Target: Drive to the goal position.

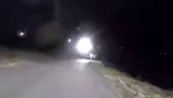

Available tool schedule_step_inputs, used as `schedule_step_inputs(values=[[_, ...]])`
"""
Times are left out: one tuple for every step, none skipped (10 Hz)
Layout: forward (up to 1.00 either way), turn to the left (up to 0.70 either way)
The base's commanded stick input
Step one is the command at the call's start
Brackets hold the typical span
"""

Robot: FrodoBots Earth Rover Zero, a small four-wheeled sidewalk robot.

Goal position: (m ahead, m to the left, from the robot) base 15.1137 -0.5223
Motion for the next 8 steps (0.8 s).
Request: schedule_step_inputs(values=[[0.85,0.34],[0.85,0.34],[0.85,0.34],[0.85,0.19],[0.85,0.00],[0.85,0.00],[0.85,0.00],[0.85,0.00]])
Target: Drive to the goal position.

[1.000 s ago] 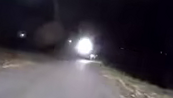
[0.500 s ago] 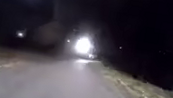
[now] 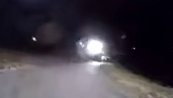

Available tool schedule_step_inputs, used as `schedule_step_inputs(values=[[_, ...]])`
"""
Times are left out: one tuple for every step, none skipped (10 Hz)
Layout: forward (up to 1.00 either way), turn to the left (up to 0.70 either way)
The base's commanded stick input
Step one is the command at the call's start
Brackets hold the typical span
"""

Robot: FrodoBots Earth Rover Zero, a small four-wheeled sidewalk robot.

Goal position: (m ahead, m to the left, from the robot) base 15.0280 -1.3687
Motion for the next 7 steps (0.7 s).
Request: schedule_step_inputs(values=[[0.85,0.00],[0.85,0.00],[0.85,0.00],[0.85,0.00],[0.85,0.00],[0.85,0.00],[0.85,0.00]])
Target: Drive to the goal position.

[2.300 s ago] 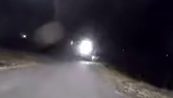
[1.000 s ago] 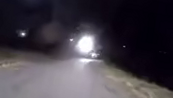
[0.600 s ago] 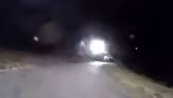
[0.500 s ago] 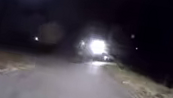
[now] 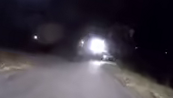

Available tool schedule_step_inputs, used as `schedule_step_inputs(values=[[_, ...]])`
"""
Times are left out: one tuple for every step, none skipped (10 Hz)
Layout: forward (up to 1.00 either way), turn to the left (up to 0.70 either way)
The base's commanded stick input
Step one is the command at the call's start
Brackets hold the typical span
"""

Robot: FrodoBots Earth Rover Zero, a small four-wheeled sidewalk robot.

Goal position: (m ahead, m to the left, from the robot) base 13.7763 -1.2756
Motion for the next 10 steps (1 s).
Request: schedule_step_inputs(values=[[0.85,0.00],[0.85,0.00],[0.85,0.00],[0.85,0.00],[0.85,0.00],[0.85,0.00],[0.85,0.00],[0.85,0.00],[0.85,0.00],[0.85,0.00]])
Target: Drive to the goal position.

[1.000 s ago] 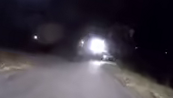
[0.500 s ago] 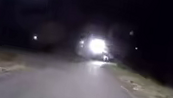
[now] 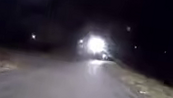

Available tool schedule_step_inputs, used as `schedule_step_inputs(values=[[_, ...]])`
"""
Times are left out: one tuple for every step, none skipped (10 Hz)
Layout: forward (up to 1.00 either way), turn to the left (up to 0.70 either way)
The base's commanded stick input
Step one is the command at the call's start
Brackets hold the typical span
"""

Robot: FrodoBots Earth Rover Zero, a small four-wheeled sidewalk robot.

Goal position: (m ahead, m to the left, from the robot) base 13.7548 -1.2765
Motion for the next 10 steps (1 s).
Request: schedule_step_inputs(values=[[0.85,0.00],[0.85,0.00],[0.85,0.00],[0.85,0.00],[0.85,0.00],[0.85,0.00],[0.85,0.00],[0.85,0.00],[0.85,0.00],[0.85,0.00]])
